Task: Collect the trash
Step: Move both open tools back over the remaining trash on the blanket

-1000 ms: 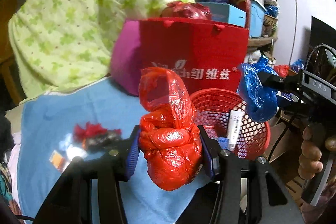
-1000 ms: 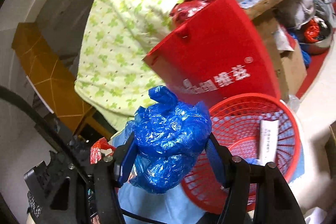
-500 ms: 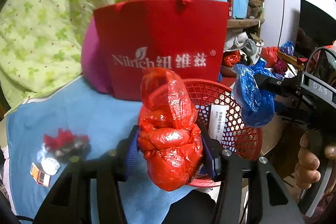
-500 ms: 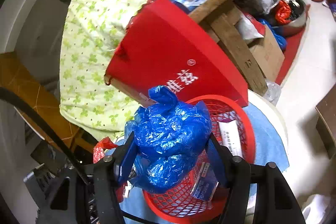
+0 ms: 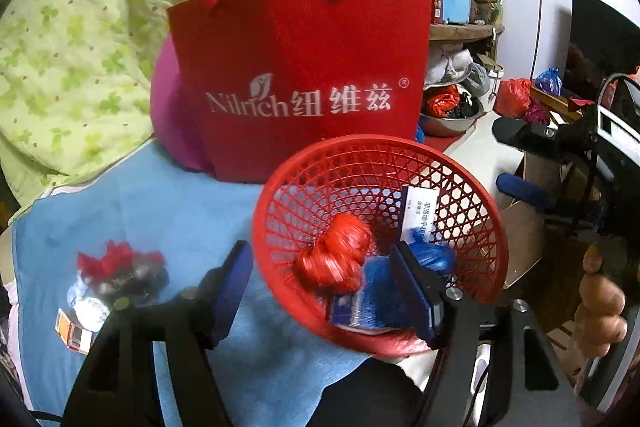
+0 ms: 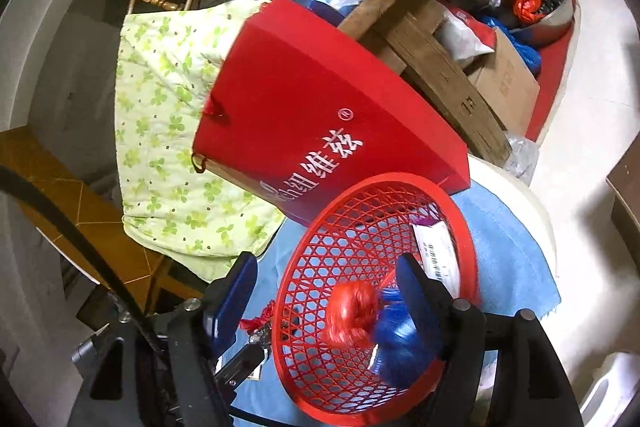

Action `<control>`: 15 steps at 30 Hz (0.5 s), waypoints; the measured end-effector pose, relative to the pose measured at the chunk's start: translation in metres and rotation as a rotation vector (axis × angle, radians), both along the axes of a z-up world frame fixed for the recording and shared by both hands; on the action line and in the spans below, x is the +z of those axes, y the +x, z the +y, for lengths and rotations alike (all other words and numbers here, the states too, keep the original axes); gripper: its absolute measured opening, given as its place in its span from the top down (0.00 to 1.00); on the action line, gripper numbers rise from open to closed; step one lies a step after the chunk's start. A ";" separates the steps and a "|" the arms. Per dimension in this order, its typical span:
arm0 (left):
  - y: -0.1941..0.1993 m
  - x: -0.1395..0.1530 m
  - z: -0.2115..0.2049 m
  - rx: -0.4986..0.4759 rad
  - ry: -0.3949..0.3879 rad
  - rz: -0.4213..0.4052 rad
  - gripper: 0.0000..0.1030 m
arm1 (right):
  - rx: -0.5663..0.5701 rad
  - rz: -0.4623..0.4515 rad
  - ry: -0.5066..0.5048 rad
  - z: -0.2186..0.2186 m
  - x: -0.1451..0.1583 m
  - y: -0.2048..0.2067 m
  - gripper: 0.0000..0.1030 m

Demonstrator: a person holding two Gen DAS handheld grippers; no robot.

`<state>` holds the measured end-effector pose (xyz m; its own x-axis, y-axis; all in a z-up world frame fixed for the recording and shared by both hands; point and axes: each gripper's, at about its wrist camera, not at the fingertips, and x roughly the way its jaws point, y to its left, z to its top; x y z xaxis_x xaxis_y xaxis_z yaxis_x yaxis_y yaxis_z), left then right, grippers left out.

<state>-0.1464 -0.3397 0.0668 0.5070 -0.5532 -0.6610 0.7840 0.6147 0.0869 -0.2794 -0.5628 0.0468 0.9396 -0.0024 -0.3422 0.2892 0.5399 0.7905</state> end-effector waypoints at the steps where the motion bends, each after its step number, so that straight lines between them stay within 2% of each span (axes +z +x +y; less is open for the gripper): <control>1: -0.001 0.000 0.007 0.005 -0.002 -0.009 0.31 | 0.006 -0.005 -0.010 0.002 0.002 0.000 0.27; 8: 0.007 -0.011 0.073 0.101 -0.008 -0.008 0.30 | 0.095 -0.063 -0.098 0.033 0.027 0.008 0.27; 11: 0.018 -0.019 0.120 0.194 -0.007 -0.021 0.30 | 0.168 -0.092 -0.157 0.059 0.043 0.018 0.27; 15: 0.038 -0.029 0.182 0.329 -0.027 0.004 0.30 | 0.268 -0.115 -0.200 0.094 0.057 0.037 0.27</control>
<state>-0.1080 -0.1572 0.0376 0.6587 -0.3775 -0.6508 0.5433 0.8370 0.0644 -0.2428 -0.4689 0.1039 0.9483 0.1932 -0.2518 0.0315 0.7322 0.6803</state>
